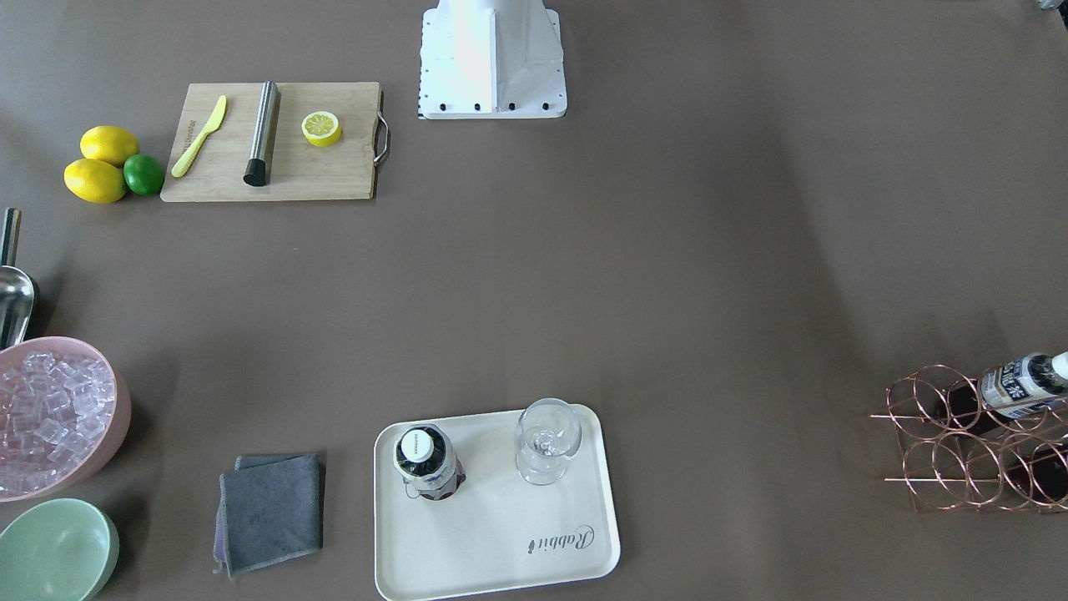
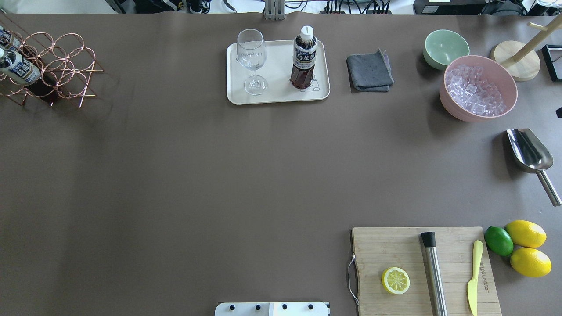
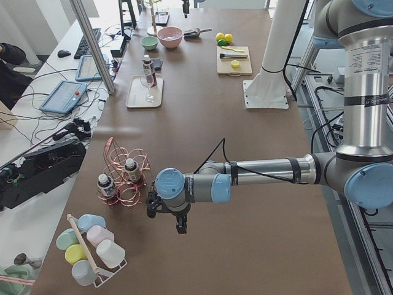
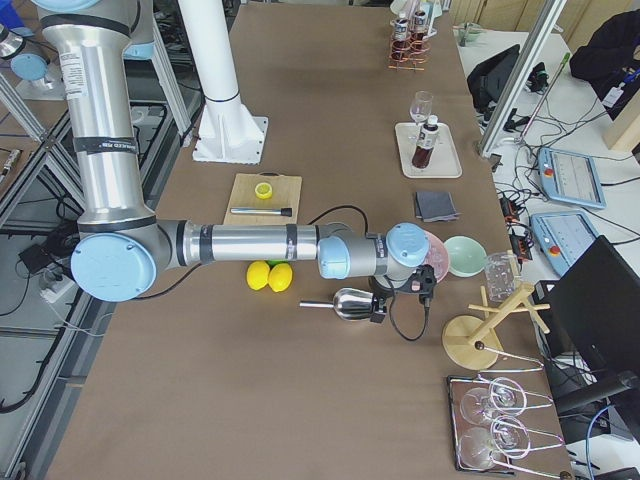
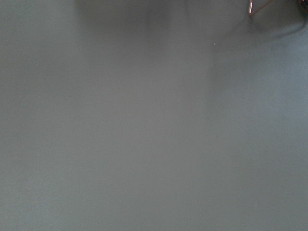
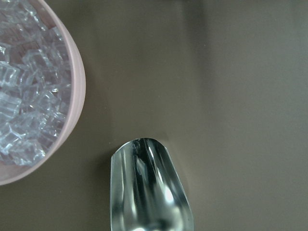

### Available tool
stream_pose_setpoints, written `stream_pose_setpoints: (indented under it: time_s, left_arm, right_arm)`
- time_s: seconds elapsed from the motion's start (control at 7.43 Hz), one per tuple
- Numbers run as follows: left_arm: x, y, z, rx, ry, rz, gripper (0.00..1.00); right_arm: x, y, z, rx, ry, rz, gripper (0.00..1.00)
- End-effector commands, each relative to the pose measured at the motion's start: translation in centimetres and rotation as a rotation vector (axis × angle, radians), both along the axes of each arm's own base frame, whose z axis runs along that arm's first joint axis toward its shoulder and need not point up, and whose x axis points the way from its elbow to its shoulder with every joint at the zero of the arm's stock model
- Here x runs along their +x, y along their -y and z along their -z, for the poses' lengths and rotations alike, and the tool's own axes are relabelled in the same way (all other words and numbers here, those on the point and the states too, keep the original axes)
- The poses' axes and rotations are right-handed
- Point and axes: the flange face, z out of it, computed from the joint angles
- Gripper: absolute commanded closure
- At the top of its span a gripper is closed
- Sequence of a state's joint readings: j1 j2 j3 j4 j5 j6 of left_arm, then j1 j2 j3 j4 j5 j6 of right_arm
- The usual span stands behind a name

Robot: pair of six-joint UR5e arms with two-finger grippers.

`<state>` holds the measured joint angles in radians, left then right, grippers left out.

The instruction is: Take tea from basket to plate

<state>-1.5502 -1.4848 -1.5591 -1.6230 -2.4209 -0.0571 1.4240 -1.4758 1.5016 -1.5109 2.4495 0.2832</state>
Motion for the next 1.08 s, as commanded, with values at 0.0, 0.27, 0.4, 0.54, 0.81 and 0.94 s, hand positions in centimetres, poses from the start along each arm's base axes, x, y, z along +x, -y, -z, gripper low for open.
stream_pose_setpoints:
  time_s: [0.0, 0.27, 0.4, 0.54, 0.81, 0.94]
  left_arm:
    - [1.9, -0.3, 1.1, 0.019, -0.002, -0.042, 0.02]
    - [2.1, 0.3, 3.4, 0.061, -0.002, -0.045, 0.02]
    - [2.0, 0.4, 6.8, 0.051, 0.000, -0.042, 0.02]
    - [1.9, 1.0, 9.3, 0.036, 0.013, -0.043, 0.02]
    - [2.2, 1.1, 8.6, 0.034, 0.011, -0.052, 0.02]
    - [2.1, 0.9, 8.7, 0.036, 0.011, -0.053, 0.02]
  right_arm:
    - [5.1, -5.5, -0.8, -0.081, -0.022, -0.079, 0.01]
    - [6.6, -6.8, -1.7, -0.086, -0.045, -0.103, 0.01]
    - [7.1, -6.9, -1.9, -0.075, -0.109, -0.104, 0.01]
    - [7.8, -7.2, -2.2, -0.067, -0.166, -0.107, 0.01]
    - [7.6, -8.2, -3.6, -0.096, -0.171, -0.100, 0.00]
    - [7.5, -7.7, -2.7, -0.078, -0.169, -0.097, 0.00]
